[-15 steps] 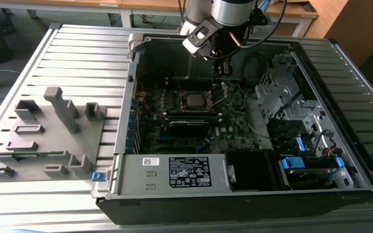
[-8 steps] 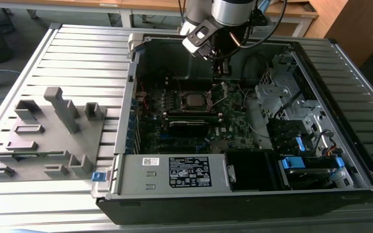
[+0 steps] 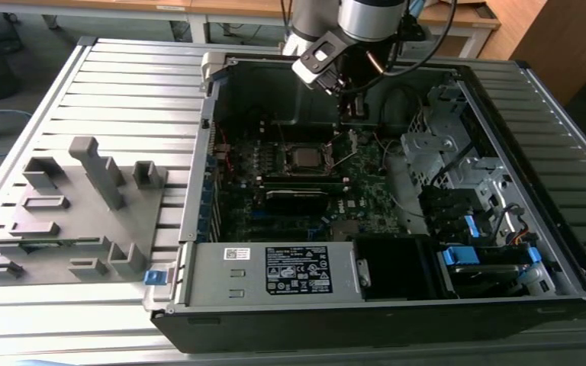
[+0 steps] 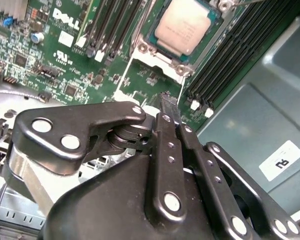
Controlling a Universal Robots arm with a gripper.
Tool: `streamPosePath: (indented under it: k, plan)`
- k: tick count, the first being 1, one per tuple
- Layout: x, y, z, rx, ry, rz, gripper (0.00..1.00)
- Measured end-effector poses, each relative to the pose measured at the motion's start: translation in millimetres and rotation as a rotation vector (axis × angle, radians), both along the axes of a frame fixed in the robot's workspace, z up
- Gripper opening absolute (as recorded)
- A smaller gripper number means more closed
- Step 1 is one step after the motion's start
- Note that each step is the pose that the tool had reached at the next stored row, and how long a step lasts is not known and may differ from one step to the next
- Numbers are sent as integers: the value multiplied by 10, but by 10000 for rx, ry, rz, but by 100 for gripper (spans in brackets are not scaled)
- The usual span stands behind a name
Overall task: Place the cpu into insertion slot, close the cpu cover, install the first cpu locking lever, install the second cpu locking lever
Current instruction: 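Close the cpu cover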
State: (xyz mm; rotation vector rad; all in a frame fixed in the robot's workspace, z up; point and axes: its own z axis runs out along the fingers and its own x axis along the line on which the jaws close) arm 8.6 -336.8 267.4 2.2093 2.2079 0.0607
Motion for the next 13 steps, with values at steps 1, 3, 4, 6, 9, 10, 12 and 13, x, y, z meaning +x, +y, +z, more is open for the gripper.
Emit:
streamPosePath:
  k: [1, 3, 4, 6, 9, 10, 12, 13]
  plan:
    - [18, 0, 0, 0, 1, 0, 10]
    - [53, 0, -1, 1, 3, -1, 10]
    - [72, 0, -1, 1, 4, -1, 10]
    - [111, 0, -2, 2, 5, 0, 10]
    - [177, 0, -3, 1, 7, 0, 10]
    - [201, 0, -3, 1, 8, 0, 10]
    - [236, 1, -4, 0, 9, 0, 10]
    - [256, 1, -5, 1, 10, 0, 10]
